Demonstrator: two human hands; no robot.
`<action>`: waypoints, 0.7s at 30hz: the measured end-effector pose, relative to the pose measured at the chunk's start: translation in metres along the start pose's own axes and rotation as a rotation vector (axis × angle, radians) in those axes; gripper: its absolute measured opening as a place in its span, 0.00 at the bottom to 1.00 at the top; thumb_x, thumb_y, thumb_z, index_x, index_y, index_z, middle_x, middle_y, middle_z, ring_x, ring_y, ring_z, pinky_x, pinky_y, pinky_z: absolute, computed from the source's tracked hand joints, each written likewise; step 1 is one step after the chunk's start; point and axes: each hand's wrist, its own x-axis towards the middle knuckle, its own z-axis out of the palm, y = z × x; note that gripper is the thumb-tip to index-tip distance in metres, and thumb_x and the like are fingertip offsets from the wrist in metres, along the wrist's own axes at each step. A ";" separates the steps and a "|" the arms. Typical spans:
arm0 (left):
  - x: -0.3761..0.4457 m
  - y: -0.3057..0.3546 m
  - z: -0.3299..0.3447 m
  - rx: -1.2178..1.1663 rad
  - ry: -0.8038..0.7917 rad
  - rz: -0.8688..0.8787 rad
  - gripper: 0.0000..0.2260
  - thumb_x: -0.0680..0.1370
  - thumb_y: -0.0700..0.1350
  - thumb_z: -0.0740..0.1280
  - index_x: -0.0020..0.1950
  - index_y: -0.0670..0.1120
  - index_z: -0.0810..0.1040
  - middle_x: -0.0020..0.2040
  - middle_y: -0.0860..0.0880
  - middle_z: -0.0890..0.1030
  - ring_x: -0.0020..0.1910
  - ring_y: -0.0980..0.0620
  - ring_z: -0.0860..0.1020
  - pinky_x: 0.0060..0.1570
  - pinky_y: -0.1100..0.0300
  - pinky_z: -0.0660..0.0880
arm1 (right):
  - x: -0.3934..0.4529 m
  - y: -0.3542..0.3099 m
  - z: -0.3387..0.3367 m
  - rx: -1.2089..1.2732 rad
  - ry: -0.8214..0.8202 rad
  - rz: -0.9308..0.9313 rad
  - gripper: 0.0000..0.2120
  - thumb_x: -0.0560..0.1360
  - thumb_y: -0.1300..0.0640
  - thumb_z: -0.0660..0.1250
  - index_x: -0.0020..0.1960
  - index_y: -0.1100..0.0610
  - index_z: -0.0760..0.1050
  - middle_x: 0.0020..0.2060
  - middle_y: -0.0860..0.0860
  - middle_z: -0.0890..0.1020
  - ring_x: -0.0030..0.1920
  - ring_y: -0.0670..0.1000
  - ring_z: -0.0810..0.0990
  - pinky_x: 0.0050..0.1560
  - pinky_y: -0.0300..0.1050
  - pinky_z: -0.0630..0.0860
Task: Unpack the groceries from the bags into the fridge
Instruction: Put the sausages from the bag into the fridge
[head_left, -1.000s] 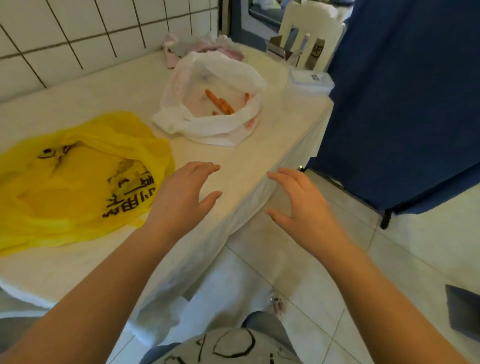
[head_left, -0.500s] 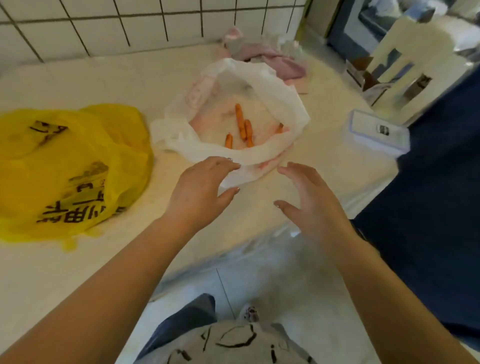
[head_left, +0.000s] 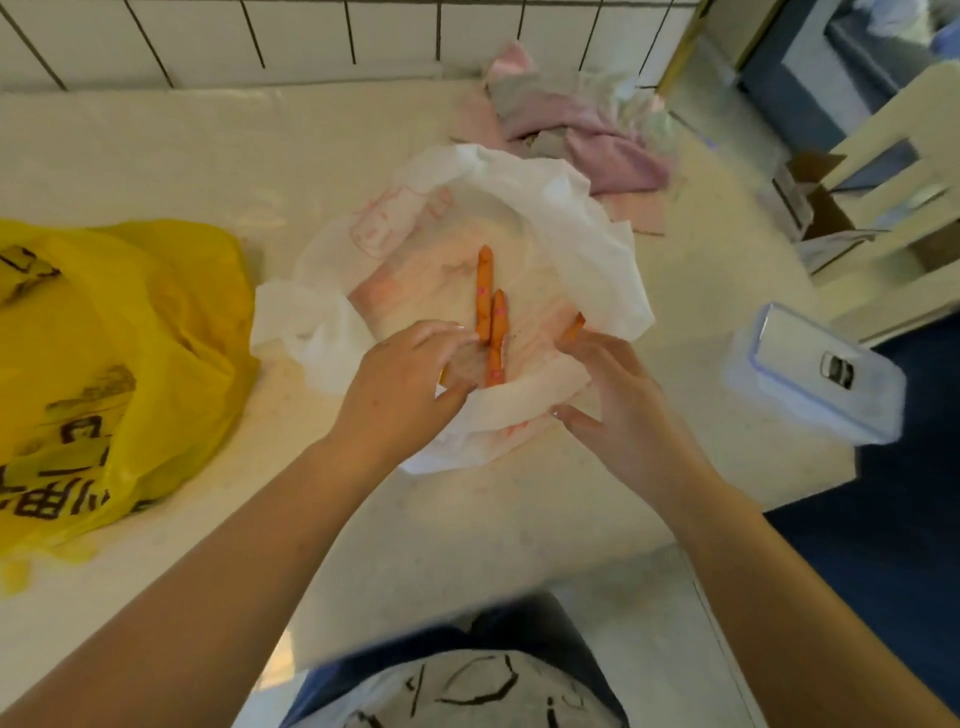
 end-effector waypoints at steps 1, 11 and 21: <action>0.009 0.000 0.002 0.000 -0.005 -0.014 0.18 0.74 0.48 0.69 0.64 0.49 0.75 0.62 0.50 0.76 0.60 0.51 0.75 0.56 0.53 0.73 | 0.010 0.006 -0.001 0.004 -0.005 0.002 0.29 0.68 0.59 0.74 0.67 0.53 0.70 0.66 0.52 0.70 0.65 0.55 0.71 0.61 0.55 0.72; 0.057 0.023 0.054 -0.015 -0.026 -0.173 0.17 0.73 0.51 0.61 0.59 0.49 0.77 0.56 0.51 0.79 0.55 0.48 0.77 0.55 0.50 0.74 | 0.112 0.076 -0.011 -0.005 -0.195 -0.110 0.24 0.71 0.61 0.70 0.65 0.51 0.72 0.67 0.49 0.70 0.62 0.51 0.73 0.61 0.45 0.70; 0.083 0.061 0.124 -0.018 -0.117 -0.371 0.16 0.80 0.46 0.59 0.68 0.50 0.72 0.68 0.51 0.73 0.66 0.51 0.70 0.61 0.58 0.67 | 0.158 0.126 0.024 -0.022 -0.442 -0.345 0.22 0.72 0.61 0.68 0.65 0.51 0.72 0.65 0.51 0.70 0.61 0.51 0.74 0.59 0.48 0.73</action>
